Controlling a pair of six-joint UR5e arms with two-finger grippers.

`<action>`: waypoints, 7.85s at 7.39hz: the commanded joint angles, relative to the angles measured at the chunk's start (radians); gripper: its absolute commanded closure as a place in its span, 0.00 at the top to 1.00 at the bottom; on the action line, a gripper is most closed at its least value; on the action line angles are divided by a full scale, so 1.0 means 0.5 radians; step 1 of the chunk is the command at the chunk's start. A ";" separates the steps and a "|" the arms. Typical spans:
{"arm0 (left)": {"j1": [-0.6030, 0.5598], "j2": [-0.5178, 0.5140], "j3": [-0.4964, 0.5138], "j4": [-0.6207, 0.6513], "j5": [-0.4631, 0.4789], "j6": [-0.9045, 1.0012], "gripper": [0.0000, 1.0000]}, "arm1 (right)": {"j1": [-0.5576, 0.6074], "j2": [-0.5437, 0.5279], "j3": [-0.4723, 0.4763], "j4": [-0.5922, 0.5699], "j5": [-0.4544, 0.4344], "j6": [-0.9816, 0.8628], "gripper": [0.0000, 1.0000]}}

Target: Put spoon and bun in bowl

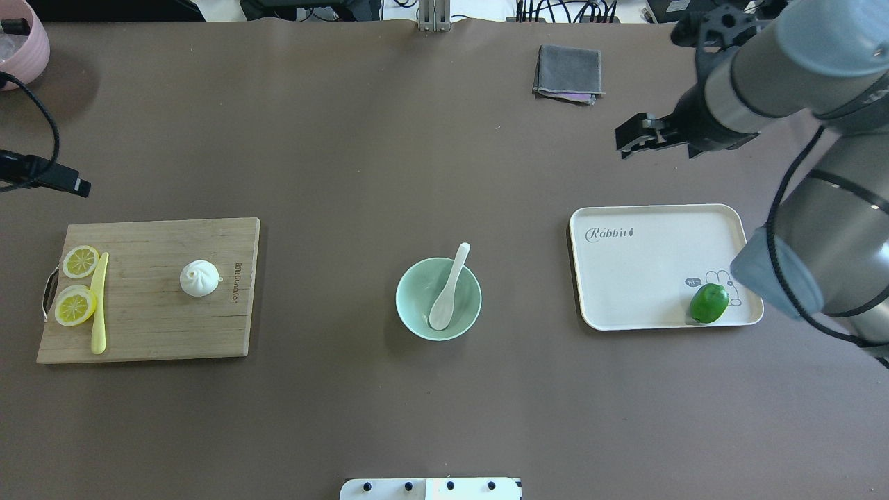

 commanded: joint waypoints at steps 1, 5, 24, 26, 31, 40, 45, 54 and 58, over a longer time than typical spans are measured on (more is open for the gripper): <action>0.454 -0.057 -0.037 -0.022 0.369 -0.445 0.99 | 0.490 -0.333 -0.016 -0.002 0.442 -0.787 1.00; 0.664 -0.244 0.165 -0.034 0.557 -0.517 0.98 | 0.697 -0.521 -0.096 -0.002 0.578 -1.219 1.00; 0.881 -0.716 0.067 -0.025 0.566 -1.144 0.00 | 0.697 -0.521 -0.102 0.001 0.566 -1.198 1.00; 1.096 -1.001 0.223 -0.031 0.771 -1.314 0.00 | 0.697 -0.521 -0.102 -0.002 0.566 -1.198 1.00; 1.321 -1.140 0.285 -0.031 1.106 -1.428 0.98 | 0.697 -0.515 -0.102 0.001 0.560 -1.195 1.00; -0.526 0.050 0.260 0.130 -0.316 0.900 0.98 | 0.807 -0.898 -0.148 0.001 0.412 -1.226 1.00; -1.271 0.081 0.579 0.875 -0.320 1.999 0.98 | 1.108 -1.064 -0.197 -0.027 0.440 -1.624 1.00; -1.265 0.204 0.476 0.819 -0.427 1.799 0.98 | 1.139 -1.086 -0.225 -0.018 0.553 -1.615 1.00; -1.262 0.210 0.426 0.815 -0.427 1.808 0.98 | 1.133 -1.141 -0.234 -0.018 0.557 -1.628 1.00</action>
